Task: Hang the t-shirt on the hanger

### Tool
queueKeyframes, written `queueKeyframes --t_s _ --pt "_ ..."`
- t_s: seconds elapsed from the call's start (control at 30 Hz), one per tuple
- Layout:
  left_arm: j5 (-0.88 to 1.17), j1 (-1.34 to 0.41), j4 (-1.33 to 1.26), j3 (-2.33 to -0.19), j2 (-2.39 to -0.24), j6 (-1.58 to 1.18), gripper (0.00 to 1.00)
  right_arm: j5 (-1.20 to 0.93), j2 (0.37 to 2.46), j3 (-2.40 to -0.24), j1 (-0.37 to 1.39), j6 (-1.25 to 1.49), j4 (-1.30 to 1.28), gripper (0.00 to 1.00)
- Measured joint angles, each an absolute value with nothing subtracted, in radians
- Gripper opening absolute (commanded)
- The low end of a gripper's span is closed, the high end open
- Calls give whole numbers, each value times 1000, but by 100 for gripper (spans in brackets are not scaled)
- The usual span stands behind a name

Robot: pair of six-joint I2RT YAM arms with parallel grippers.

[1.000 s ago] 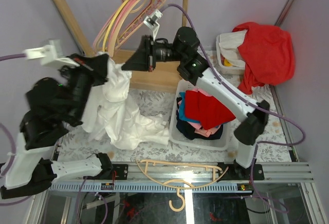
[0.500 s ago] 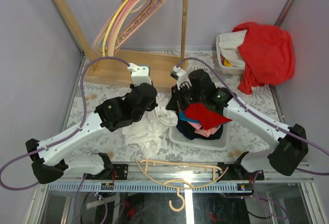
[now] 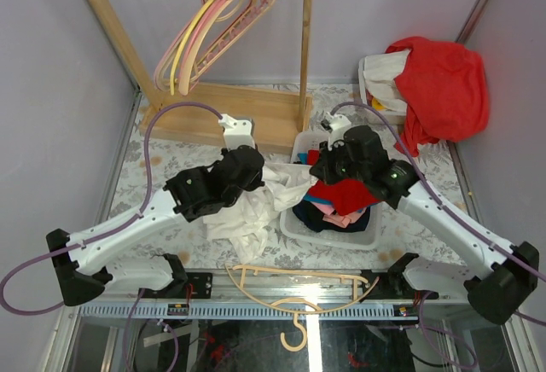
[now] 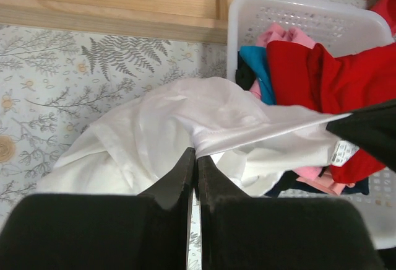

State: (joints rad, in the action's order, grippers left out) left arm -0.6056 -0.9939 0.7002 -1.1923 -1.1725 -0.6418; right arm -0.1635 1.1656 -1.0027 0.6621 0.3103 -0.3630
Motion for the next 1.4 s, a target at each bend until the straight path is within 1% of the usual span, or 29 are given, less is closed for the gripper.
queueKeyframes --t_s 0.1,0.13,0.2,0.33,0.37,0.43,0.57,0.63,0.77,0.9,1.0,1.07,1.2,1.4 --pt "-573 -994 686 -1195 -1179 -627 0 -126 1104 -1003 659 313 -350 14" --pt "-561 -994 684 -1200 -1185 -620 0 -116 1092 -1005 659 313 -351 21" --pt "-540 -994 682 -1215 -1202 -603 0 -113 1089 -1016 658 315 -359 44" --pt "-515 -994 682 -1256 -1225 -573 0 -121 1097 -1037 658 301 -405 78" --pt "-510 -994 682 -1265 -1228 -566 0 -124 1095 -1039 658 302 -418 84" --pt "-501 -994 682 -1277 -1230 -557 0 -130 1083 -1039 657 292 -456 92" --pt "-492 -994 682 -1294 -1247 -541 0 -147 1000 -1039 657 283 -538 93" --pt "-488 -994 682 -1295 -1259 -537 0 -182 935 -1039 656 284 -565 92" --pt "-477 -994 685 -1299 -1281 -528 0 -324 847 -1013 654 292 -585 88" --pt "-474 -994 691 -1314 -1287 -519 0 -484 803 -889 655 335 -564 84" --pt "-474 -993 693 -1317 -1287 -516 0 -566 801 -780 687 394 -524 84" --pt "-474 -991 696 -1317 -1287 -515 0 -561 820 -729 781 435 -502 83" --pt "-475 -985 698 -1317 -1285 -515 0 -497 864 -722 1012 487 -454 80" --pt "-475 -974 707 -1315 -1272 -514 0 -347 906 -665 1252 547 -373 74"
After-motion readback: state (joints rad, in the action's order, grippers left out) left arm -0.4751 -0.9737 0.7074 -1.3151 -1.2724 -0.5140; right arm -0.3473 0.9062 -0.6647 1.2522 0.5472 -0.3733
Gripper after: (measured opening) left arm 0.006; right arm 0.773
